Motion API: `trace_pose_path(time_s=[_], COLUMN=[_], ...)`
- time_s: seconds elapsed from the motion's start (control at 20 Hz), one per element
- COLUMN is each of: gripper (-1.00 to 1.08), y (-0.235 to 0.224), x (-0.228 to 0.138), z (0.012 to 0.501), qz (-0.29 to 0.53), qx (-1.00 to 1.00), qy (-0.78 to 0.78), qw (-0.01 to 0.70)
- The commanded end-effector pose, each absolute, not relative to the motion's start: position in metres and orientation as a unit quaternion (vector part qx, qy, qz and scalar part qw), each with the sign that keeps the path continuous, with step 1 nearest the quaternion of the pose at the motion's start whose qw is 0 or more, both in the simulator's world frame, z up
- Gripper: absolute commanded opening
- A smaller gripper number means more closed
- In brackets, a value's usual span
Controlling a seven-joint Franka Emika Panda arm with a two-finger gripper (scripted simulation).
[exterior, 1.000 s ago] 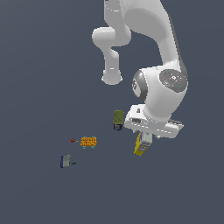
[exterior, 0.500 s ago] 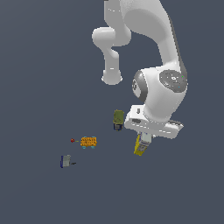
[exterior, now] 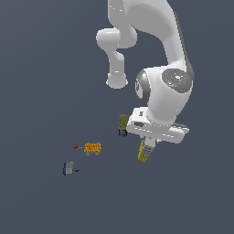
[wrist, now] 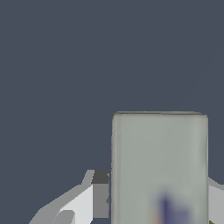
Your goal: Pick up a designated object from a clutter of objects.
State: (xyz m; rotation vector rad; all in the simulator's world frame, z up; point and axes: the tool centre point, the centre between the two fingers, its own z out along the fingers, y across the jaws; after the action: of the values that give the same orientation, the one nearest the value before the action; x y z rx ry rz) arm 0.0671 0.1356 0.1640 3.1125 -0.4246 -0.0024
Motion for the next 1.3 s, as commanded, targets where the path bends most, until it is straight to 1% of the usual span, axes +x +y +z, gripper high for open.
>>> trace_pose_path(time_s=[0.0,0.25,1.25], gripper=[-1.0,-1.0,-1.0], y=[0.123,0.086,-0.104], x=[0.068,0.068,0.076], z=[0.175,0.208,0.375], qz=[0.0,0.0,0.0], qx=[0.991,0.991,0.991], qy=[-0.136,-0.136,-0.135], qw=[0.0,-0.001,-0.001])
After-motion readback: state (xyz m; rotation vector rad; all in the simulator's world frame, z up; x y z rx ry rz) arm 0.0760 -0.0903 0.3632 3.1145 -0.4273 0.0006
